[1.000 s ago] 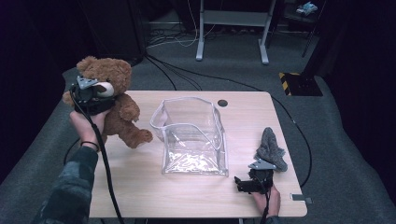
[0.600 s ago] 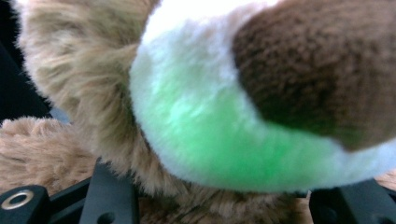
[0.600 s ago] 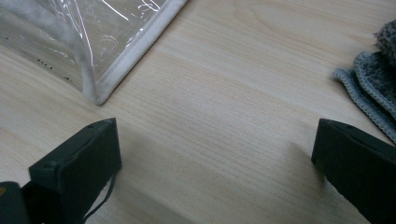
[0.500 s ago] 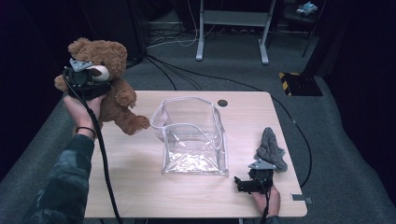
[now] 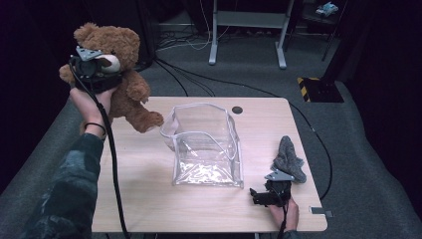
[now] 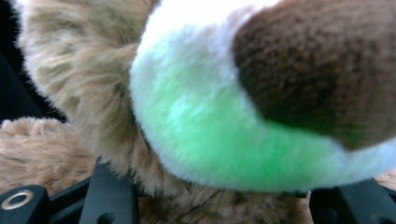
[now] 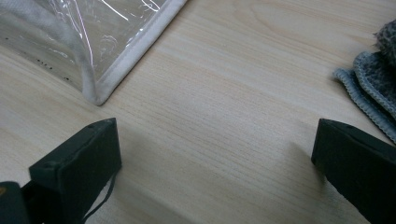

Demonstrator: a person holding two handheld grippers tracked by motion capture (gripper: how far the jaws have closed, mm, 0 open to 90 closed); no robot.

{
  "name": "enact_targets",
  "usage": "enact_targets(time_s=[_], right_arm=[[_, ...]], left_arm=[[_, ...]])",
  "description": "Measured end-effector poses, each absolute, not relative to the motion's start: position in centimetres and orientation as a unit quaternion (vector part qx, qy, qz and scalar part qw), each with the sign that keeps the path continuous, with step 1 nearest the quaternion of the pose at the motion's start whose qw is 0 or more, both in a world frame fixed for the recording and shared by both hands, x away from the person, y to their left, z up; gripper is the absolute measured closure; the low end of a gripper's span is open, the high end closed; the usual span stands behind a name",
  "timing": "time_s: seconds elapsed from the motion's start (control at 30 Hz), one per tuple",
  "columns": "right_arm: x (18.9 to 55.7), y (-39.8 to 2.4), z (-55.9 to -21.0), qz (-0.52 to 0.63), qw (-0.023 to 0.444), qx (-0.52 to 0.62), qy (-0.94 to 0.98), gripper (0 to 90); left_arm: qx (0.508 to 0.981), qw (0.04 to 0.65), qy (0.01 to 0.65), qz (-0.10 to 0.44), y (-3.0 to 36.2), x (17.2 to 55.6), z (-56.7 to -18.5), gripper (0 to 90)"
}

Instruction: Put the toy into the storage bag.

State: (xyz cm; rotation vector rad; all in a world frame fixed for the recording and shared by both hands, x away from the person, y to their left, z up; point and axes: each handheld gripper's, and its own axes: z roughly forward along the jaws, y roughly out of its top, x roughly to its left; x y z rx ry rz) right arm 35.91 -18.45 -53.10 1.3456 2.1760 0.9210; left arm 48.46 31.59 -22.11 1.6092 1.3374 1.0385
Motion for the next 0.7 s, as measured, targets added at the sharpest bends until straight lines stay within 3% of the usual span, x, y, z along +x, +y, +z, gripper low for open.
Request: enact_targets(time_s=[0.7], right_arm=[[35.9,-18.5,-53.1,0.330,0.208,0.484,0.783,0.4]], left_arm=[[0.647,0.427,0.494,0.394,25.8,49.8,-20.7,45.4]])
